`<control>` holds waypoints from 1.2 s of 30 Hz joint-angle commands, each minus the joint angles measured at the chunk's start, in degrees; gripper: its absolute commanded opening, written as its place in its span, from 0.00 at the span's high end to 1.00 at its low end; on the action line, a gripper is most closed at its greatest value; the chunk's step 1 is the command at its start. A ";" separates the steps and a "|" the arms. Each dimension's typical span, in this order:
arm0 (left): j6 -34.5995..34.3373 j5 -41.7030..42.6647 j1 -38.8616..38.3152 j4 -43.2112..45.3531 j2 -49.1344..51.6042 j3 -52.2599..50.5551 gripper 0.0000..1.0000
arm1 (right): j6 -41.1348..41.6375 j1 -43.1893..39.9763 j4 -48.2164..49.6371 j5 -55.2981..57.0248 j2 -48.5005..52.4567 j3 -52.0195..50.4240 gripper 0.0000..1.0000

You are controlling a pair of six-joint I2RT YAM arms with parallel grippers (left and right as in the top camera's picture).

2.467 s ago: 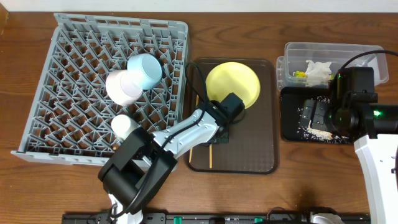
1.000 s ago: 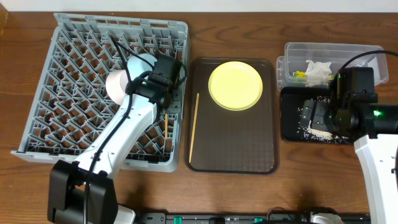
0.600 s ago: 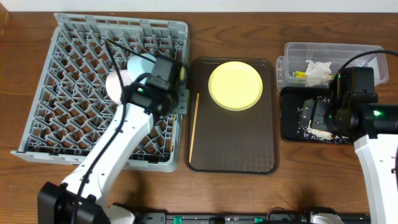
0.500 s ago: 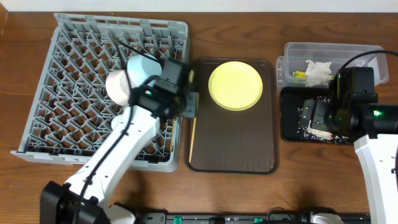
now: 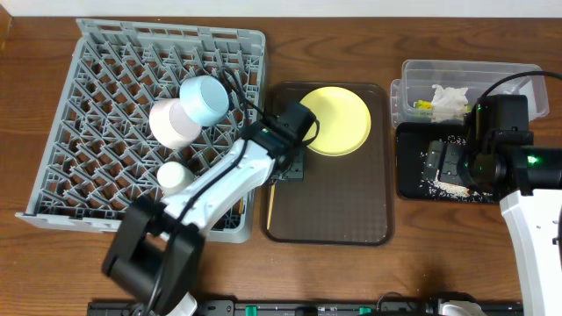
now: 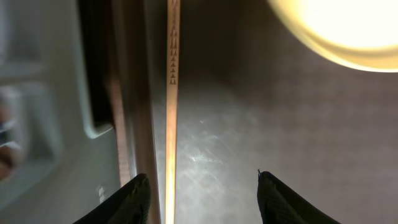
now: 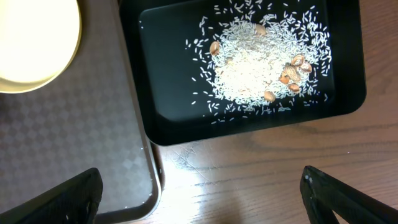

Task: Sort waste into correct bins and load items into the dishwasher
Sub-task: 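Return the left gripper to the tray and grasp the second chopstick, then carry the second chopstick left into the rack and release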

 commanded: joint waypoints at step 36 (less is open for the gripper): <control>6.27 -0.94 0.15 -3.74 -4.79 2.05 0.94 | 0.00 -0.55 -0.26 -0.28 -0.46 0.72 0.01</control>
